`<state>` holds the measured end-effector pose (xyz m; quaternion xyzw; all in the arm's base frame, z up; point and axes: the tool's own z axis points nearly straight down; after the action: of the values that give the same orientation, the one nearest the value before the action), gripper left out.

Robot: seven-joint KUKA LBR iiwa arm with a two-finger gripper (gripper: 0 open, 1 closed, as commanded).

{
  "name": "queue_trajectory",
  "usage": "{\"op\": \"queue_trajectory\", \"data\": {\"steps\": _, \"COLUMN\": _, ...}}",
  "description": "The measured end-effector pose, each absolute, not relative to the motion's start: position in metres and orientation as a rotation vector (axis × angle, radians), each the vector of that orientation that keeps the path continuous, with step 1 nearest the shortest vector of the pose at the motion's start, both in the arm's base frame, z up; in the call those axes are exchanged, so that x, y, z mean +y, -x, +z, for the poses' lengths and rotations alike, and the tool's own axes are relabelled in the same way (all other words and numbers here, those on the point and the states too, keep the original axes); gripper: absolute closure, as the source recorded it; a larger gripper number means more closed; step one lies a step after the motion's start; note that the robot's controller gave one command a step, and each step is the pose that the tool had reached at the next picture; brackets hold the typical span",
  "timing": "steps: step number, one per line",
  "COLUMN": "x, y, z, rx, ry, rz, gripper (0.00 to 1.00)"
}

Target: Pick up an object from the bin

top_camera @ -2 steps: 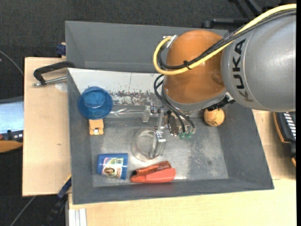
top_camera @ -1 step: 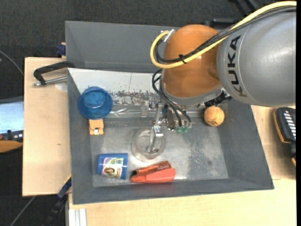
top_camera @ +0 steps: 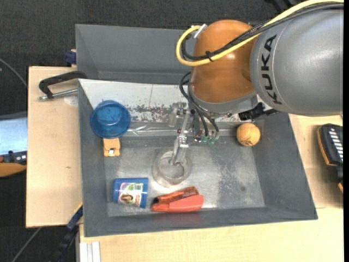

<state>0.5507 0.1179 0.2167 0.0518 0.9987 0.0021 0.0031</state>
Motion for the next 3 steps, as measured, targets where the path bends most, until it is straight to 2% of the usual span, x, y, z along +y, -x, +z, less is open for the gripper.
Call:
{"op": "queue_trajectory", "data": {"steps": 1, "x": 0.116, "y": -0.561, "z": 0.209, "rx": 3.136, "ry": -0.043, "rz": 0.005, "gripper": 0.00}}
{"op": "queue_trajectory", "data": {"steps": 2, "x": 0.102, "y": -0.558, "z": 0.184, "rx": 3.125, "ry": -0.250, "rz": 0.009, "gripper": 0.00}}
{"op": "queue_trajectory", "data": {"steps": 3, "x": 0.091, "y": -0.566, "z": 0.161, "rx": 3.123, "ry": -0.288, "rz": 0.008, "gripper": 0.00}}
